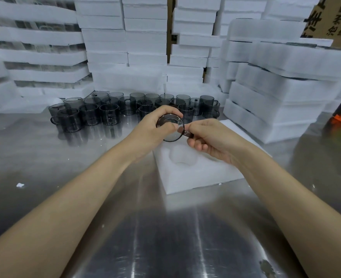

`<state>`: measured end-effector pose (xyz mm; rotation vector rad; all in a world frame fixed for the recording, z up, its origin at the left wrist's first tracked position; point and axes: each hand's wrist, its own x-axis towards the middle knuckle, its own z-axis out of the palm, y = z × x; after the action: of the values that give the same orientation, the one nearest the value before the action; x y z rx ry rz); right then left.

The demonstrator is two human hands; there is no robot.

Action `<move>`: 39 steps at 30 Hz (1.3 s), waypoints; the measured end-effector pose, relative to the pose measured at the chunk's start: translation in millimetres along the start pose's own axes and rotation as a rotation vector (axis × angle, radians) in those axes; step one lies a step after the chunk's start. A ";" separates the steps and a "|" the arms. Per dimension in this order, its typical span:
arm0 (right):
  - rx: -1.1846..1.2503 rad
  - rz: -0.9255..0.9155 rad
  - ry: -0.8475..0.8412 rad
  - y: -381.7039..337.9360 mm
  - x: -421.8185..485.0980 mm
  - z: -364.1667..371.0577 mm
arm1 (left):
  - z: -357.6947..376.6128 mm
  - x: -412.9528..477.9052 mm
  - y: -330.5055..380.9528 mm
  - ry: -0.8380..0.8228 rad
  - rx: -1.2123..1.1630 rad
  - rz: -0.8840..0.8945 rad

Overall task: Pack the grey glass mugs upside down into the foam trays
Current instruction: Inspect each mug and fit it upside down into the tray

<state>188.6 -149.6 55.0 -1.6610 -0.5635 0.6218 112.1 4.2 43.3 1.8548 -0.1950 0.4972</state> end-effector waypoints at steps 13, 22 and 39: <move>-0.020 0.020 0.014 -1.7 -1.4 1.4 | 2.9 1.3 -0.8 0.030 -0.133 -0.099; -0.020 0.022 0.009 -2.1 -1.8 1.3 | 2.2 3.3 3.3 0.014 -0.249 -0.178; -0.004 0.009 -0.003 -1.0 -0.9 -0.7 | 2.3 0.9 5.9 0.048 -0.346 -0.250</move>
<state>188.4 -150.5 56.2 -1.6672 -0.5602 0.6299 111.2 0.2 48.2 1.5013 -0.0135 0.3117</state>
